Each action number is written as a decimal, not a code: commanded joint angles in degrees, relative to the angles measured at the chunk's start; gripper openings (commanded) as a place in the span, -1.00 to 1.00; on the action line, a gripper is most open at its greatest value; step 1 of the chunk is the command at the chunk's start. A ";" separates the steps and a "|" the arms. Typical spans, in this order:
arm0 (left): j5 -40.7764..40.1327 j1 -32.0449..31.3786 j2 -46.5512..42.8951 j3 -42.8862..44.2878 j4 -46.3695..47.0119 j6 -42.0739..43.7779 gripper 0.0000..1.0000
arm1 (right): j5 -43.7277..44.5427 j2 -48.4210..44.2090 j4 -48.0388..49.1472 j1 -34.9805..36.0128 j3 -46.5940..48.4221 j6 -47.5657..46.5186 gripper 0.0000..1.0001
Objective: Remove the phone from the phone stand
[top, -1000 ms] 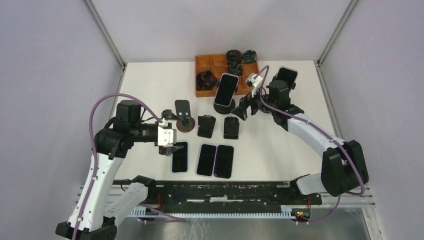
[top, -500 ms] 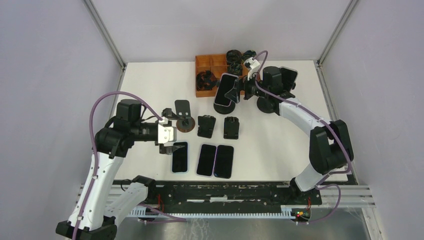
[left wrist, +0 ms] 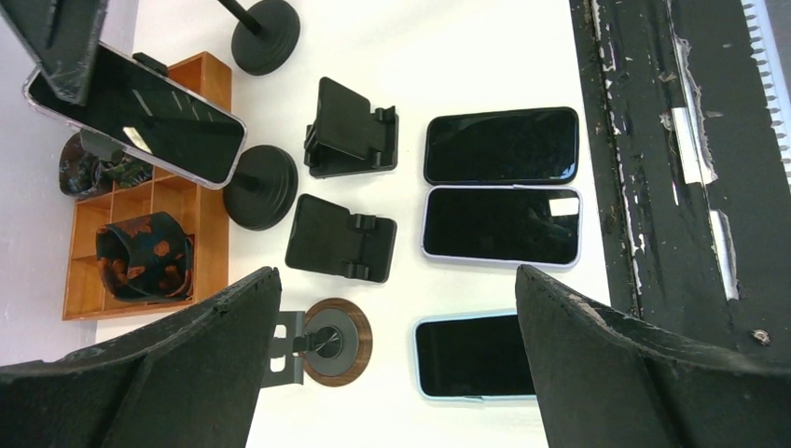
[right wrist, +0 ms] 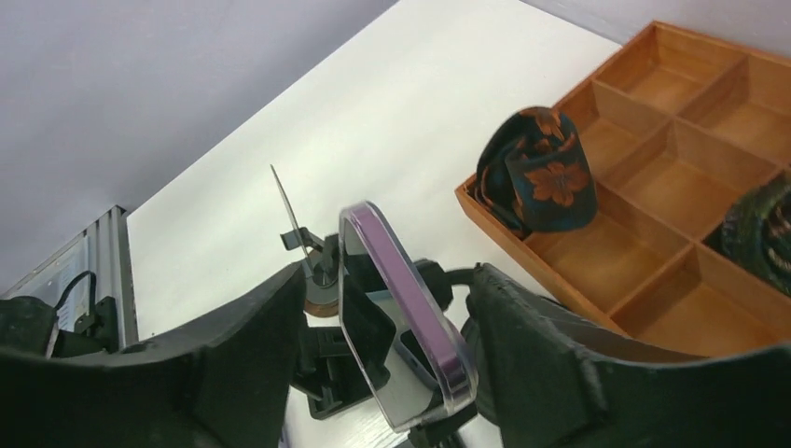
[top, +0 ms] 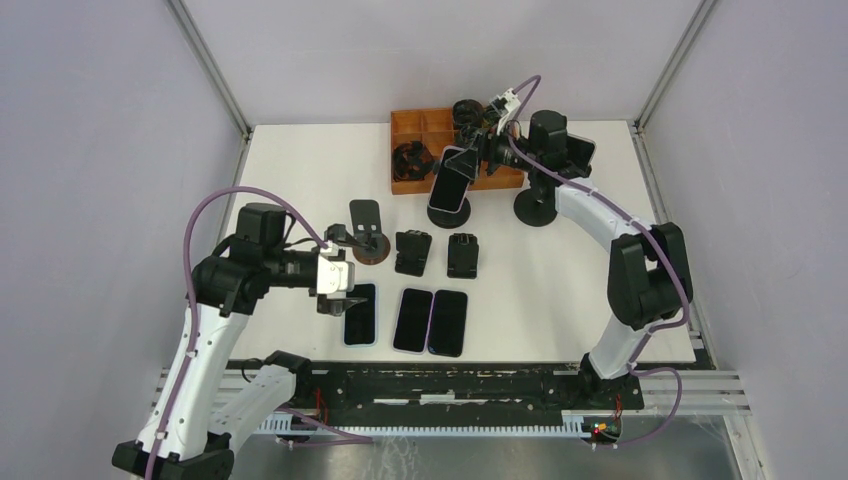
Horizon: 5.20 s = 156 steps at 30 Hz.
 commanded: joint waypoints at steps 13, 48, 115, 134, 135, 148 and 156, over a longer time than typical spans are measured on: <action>1.31 0.06 0.70 1.59 -2.50 3.49 1.00 | -11.20 4.98 -3.30 -0.14 7.65 -1.15 0.08; 7.18 0.06 9.68 10.25 21.59 -31.32 1.00 | -7.25 -27.86 27.66 2.82 -4.04 33.98 -1.00; 10.89 -13.23 5.20 2.36 35.43 -47.49 0.80 | 2.68 -22.17 51.54 30.66 -4.44 49.38 -1.00; 12.18 -13.21 8.38 12.80 9.70 -25.72 -0.96 | 0.58 -31.07 34.90 30.59 -16.04 37.22 -0.05; 12.43 -13.21 8.85 13.29 7.97 -24.57 -0.96 | 0.19 -31.55 34.11 30.66 -16.54 36.57 0.00; 12.85 -13.21 10.43 15.30 4.97 -23.41 -0.96 | -3.24 -32.33 31.05 32.39 -19.16 32.51 0.16; 12.30 -13.21 11.76 15.20 1.58 -20.79 -0.96 | -3.28 -30.73 32.88 33.47 -18.91 32.98 -0.22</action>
